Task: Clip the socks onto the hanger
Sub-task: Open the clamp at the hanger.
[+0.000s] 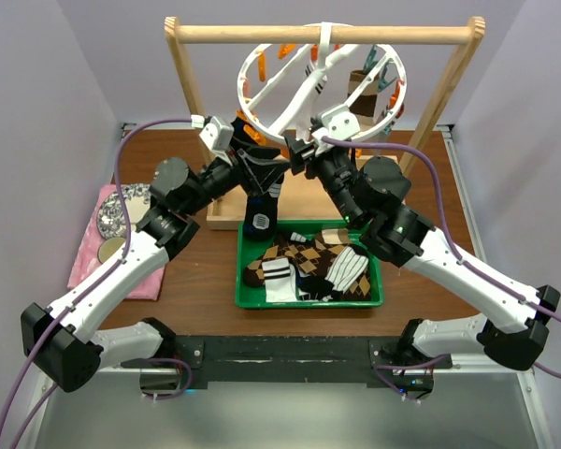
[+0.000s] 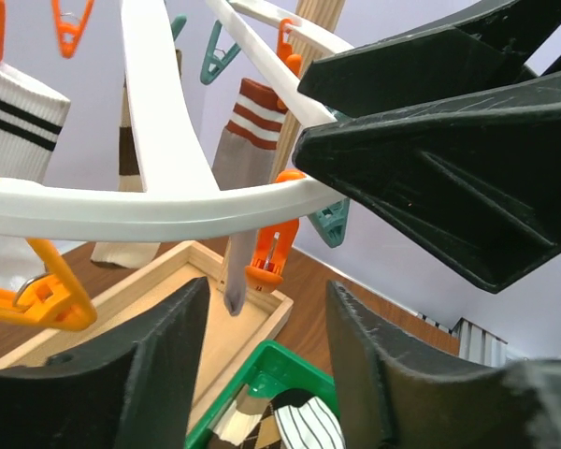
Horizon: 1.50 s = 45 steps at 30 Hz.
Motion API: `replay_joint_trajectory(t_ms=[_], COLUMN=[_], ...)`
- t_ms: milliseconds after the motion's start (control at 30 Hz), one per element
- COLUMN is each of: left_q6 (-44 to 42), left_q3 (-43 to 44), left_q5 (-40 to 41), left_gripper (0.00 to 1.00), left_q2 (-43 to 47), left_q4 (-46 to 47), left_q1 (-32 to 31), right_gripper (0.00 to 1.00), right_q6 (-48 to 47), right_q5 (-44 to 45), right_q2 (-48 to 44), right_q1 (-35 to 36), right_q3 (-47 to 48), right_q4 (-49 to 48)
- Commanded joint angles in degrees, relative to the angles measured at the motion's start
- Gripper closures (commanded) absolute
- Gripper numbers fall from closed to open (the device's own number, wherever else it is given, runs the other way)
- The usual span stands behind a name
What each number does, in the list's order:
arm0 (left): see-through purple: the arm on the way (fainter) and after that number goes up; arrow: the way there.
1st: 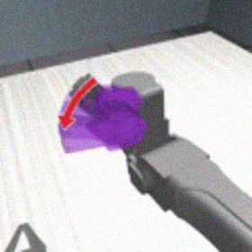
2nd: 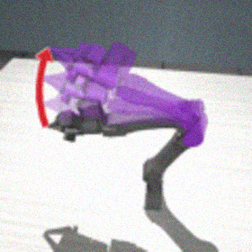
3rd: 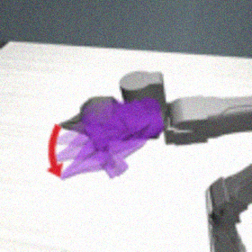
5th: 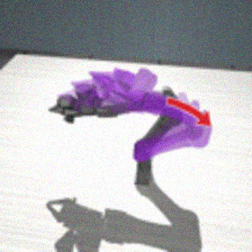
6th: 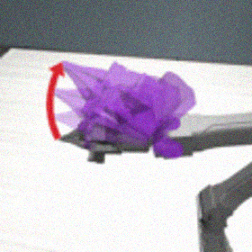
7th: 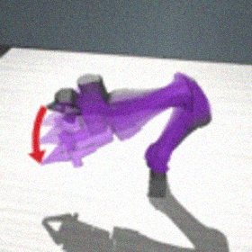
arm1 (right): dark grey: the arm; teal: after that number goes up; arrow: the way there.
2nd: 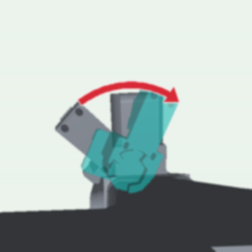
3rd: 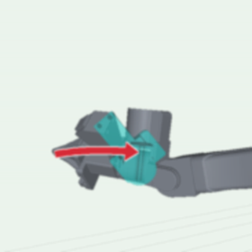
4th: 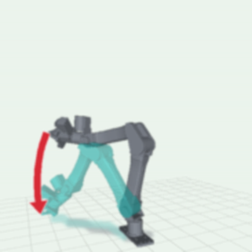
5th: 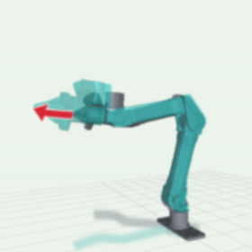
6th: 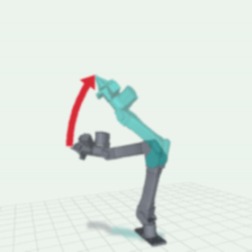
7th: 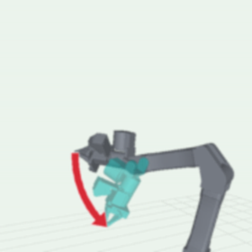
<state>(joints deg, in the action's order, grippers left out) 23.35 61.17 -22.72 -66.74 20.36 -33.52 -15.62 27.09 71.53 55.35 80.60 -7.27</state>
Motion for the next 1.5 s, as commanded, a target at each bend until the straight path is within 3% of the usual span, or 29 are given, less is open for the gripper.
replay_joint_trajectory(t_ms=[0,167,267,433,533,700,867,1000,1133,1333,1467], left_q6=[-1.12,-0.94,-0.33,-0.77,-0.85,-1.64,-2.35,-2.7,-2.7,-2.26,-2.17], left_q3=[2.2,2.47,2.29,1.06,0.45,0.44,0.71,1.23,2.11,2.82,2.82], left_q5=[-0.48,-3.46,-3.91,-3.74,-3.38,-3.12,-2.51,-1.8,-1.63,-1.8,-1.54], left_gripper=[0.56,0.77,0.81,0.82,0.82,0.81,0.8,0.79,0.77,0.77,0.77], left_q2=[0.65,0.38,0.47,1.43,1.96,2.32,1.96,1.88,1.79,2.23,2.49], left_q4=[5.47,5.92,6.36,6.8,7.06,6.8,6.54,6.1,5.39,4.51,4.34], left_q1=[-0.23,-0.14,-0.23,-0.23,-0.15,-0.23,-0.23,-0.23,-0.14,-0.15,-0.23], right_gripper=[0.42,0.41,0.38,0.29,0.22,0.2,0.28,0.33,0.38,0.49,0.52], right_q6=[1.64,2.34,2.26,1.73,0.24,-1.08,-3.45,-1.79,-0.12,-2.39,-5.03], right_q5=[-1.34,-1.17,-0.55,-1.69,-6.77,-11.63,-9.43,-13.03,-14.0,-8.2,-4.42], right_q2=[-1.83,-2.09,-2.71,-5.43,-9.73,-17.81,-17.39,-14.05,-10.8,-8.25,-7.72], right_q1=[-0.42,-0.42,-0.42,-0.42,-0.42,1.5,6.95,8.9,8.89,7.14,6.0], right_q3=[1.93,1.84,1.41,0.27,-2.63,-8.43,-7.48,-7.47,-10.02,-13.53,-16.08], right_q4=[0.24,0.06,-0.47,-0.56,0.4,3.83,11.21,13.33,8.17,-0.88,-6.87])
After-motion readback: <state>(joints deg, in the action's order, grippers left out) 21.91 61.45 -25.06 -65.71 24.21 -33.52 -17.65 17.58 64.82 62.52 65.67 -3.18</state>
